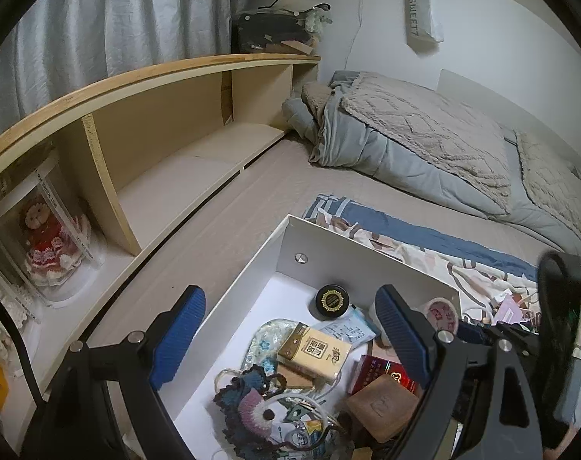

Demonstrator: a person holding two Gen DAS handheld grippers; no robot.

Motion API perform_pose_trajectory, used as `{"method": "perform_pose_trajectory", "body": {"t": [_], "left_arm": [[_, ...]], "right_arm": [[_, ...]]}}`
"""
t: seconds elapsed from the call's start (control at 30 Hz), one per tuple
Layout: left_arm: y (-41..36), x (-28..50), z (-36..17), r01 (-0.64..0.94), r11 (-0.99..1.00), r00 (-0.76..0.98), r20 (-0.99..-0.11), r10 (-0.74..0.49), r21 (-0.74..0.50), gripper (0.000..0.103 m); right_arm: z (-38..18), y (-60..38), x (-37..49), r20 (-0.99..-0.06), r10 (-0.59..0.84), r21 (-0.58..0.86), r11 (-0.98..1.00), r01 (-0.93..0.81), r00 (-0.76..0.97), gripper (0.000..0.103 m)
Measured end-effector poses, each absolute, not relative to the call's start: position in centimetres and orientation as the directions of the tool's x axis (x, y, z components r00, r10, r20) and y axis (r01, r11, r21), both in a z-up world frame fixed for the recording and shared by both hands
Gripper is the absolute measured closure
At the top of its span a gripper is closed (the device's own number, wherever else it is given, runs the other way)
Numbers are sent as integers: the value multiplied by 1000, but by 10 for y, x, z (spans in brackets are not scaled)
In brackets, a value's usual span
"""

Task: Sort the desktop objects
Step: 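Lower the clear tape roll into the box and open the right tool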

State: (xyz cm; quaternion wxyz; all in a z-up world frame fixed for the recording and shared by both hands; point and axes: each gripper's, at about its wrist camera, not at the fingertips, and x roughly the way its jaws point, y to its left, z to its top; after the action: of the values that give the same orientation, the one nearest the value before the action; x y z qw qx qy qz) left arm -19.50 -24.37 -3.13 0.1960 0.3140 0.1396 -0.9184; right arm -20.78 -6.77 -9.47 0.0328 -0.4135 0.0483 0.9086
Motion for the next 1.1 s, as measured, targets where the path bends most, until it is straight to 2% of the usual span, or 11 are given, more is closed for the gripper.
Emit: {"method": "perform_pose_trajectory", "body": {"t": [0.03, 0.07, 0.1, 0.67, 0.93, 1.1], "left_arm": [[-244, -194, -31, 447, -885, -726, -632, -273, -132, 12], [-244, -194, -31, 446, -886, -726, -631, -273, -129, 12], [-244, -193, -31, 445, -886, -726, -631, -273, -128, 12], [-233, -187, -26, 431, -895, -732, -625, -270, -117, 12], [-233, -182, -20, 431, -888, -741, -624, -246, -162, 12], [-229, -174, -11, 427, -885, -761, -602, -241, -186, 5]], "right_arm": [[-97, -62, -209, -752, 22, 85, -988, -129, -659, 37], [-98, -59, -209, -749, 18, 102, -985, -142, -663, 13], [-98, -57, -208, -744, 20, 111, -982, -154, -667, 4], [-78, -57, -179, -684, 73, 46, -989, -142, -726, 0], [-61, -60, -161, -652, 86, 18, -991, -129, -753, 0], [-49, -57, -147, -630, 101, 11, -990, -139, -770, 0]]}}
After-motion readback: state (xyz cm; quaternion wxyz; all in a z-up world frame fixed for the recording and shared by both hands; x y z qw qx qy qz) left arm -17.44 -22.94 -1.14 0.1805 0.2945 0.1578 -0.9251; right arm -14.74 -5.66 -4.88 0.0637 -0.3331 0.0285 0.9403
